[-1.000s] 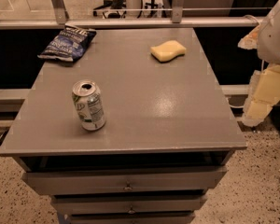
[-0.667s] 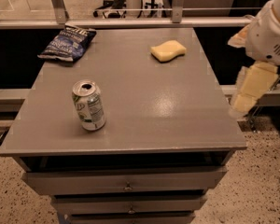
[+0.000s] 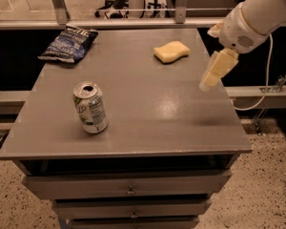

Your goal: Move sponge near 7up can

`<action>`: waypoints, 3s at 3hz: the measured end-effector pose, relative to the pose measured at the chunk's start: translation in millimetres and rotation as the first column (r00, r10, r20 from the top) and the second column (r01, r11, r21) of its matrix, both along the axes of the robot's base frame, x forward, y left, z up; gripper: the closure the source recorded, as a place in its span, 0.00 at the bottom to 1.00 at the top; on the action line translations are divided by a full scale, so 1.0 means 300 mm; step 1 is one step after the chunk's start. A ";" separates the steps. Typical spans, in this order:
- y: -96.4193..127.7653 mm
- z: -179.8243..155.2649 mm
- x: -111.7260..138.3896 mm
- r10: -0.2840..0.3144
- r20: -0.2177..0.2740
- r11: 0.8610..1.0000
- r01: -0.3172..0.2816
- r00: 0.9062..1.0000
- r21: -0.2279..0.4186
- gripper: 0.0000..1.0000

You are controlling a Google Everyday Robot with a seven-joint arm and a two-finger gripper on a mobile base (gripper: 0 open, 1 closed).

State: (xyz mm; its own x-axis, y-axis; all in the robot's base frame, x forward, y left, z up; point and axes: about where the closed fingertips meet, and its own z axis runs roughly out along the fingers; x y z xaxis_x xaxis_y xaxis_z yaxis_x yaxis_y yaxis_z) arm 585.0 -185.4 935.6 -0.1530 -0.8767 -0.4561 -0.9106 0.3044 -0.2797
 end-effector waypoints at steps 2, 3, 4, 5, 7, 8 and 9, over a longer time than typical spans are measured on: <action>0.036 -0.105 0.426 -0.058 0.032 0.964 0.047 0.998 0.262 0.00; 0.033 -0.151 0.556 -0.115 0.017 0.929 0.102 0.993 0.355 0.00; 0.041 -0.183 0.641 -0.154 0.011 0.905 0.137 0.988 0.403 0.00; 0.051 -0.216 0.687 -0.177 0.007 0.900 0.159 0.984 0.405 0.00; 0.031 -0.272 0.711 -0.195 -0.005 0.902 0.182 0.981 0.391 0.39; 0.036 -0.268 0.708 -0.187 -0.005 0.902 0.173 0.982 0.396 0.62; 0.063 -0.228 0.692 -0.149 0.012 0.902 0.131 0.989 0.412 0.86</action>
Offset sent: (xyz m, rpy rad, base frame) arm 0.2048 0.0066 -0.0412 0.4540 -0.0546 -0.1154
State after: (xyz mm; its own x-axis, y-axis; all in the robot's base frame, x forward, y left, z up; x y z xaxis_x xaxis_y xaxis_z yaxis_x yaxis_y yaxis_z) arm 792.6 -166.5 867.3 -0.2328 -0.5823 -0.7789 -0.8401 0.5239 -0.1406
